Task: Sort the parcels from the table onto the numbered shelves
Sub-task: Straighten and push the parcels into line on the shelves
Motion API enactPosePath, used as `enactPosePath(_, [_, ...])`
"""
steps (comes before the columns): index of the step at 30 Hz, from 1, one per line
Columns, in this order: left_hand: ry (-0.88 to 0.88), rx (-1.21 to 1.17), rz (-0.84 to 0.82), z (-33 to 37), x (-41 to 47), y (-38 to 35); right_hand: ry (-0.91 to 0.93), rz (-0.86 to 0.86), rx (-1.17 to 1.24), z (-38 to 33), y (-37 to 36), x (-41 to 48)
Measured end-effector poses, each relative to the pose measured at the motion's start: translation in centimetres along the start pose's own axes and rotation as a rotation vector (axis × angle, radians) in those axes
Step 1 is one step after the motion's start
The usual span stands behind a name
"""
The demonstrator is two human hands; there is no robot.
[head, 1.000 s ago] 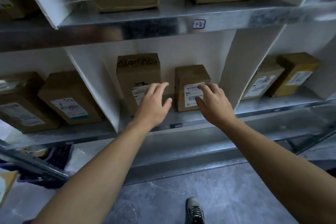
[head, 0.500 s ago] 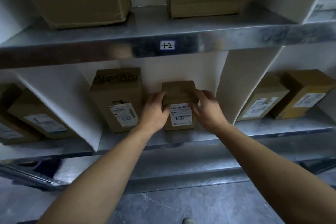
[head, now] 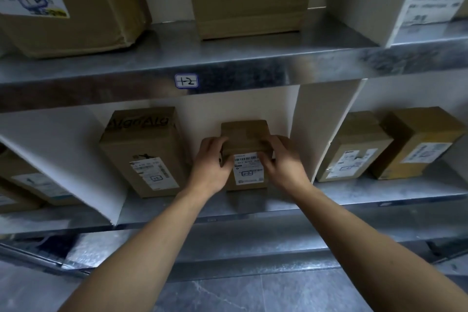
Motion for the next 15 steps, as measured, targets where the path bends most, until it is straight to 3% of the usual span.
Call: enactPosePath(15, [0.016, 0.013, 0.031, 0.33, -0.82, -0.57, 0.032, -0.01, -0.03, 0.39, 0.32, -0.23])
Point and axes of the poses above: each hand's wrist, its own x-axis towards the middle knuckle, its own y-axis out of the back of the hand, z = x × y, the point moved 1 cm from there along x, towards the middle knuckle, and after that the axes turned 13 degrees about -y, right-handed, at the moved point
